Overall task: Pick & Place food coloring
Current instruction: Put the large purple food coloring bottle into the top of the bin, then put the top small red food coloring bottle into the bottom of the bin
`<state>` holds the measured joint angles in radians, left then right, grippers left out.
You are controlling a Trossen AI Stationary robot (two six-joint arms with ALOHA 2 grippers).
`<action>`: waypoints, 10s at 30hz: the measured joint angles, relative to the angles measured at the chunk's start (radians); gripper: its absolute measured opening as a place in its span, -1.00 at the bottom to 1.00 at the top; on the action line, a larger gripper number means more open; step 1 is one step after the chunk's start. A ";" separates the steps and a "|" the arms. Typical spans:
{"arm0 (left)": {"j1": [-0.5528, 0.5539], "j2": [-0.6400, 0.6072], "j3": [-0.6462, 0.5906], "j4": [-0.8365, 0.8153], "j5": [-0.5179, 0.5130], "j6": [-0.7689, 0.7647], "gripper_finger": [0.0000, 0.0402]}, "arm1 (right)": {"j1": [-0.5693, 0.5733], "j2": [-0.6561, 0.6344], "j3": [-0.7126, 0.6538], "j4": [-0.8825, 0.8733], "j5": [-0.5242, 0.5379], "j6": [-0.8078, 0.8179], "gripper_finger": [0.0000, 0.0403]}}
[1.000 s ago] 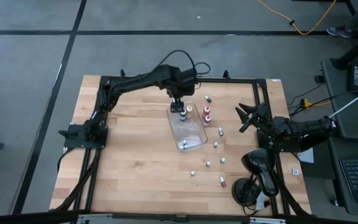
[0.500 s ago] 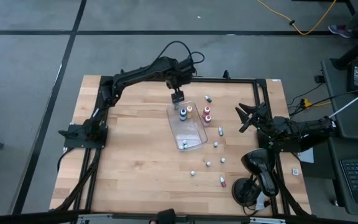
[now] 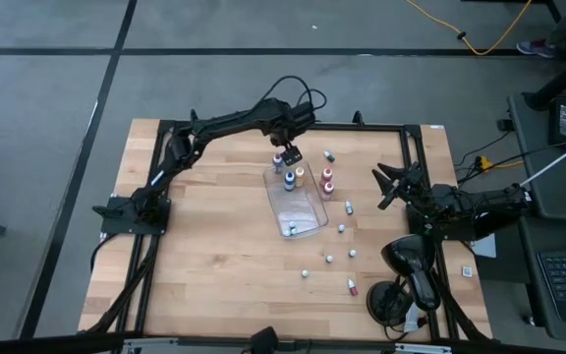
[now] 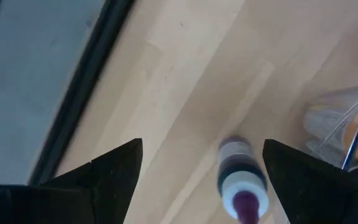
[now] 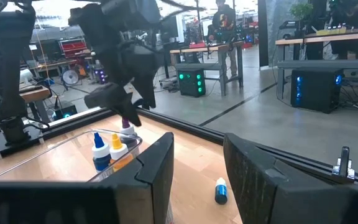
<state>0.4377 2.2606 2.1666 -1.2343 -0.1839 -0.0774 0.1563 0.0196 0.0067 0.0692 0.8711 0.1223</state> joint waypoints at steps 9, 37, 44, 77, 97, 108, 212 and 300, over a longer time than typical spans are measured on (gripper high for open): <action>-0.005 0.015 0.000 -0.040 0.036 -0.032 0.62 | 0.000 0.000 0.000 0.000 0.000 0.000 -0.29; -0.012 0.011 -0.076 -0.043 0.055 0.037 0.55 | 0.000 0.000 0.000 0.000 0.000 0.000 -0.29; -0.011 0.011 -0.076 -0.054 0.052 0.055 0.24 | 0.000 0.000 0.000 0.000 0.000 0.000 -0.29; -0.034 -0.274 -0.076 -0.216 0.028 0.048 -0.41 | 0.000 0.000 0.000 0.000 0.000 0.000 -0.29; -0.260 -0.329 -0.075 -0.225 0.050 -0.006 -0.43 | 0.000 0.000 0.000 0.000 0.000 0.000 -0.29; -0.262 -0.279 -0.182 -0.138 0.046 -0.050 -0.43 | 0.000 0.000 0.000 0.000 0.000 0.000 -0.29; -0.206 -0.364 -0.009 0.175 0.094 0.102 0.59 | 0.000 0.000 0.000 0.000 0.000 0.000 -0.29; -0.207 -2.241 -2.138 1.239 -0.166 0.021 0.59 | 0.000 0.000 0.000 0.000 0.000 0.000 -0.29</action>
<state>0.2310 0.0193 0.0284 0.0051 -0.3496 -0.0563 0.1566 0.0196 0.0063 0.0692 0.8711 0.1223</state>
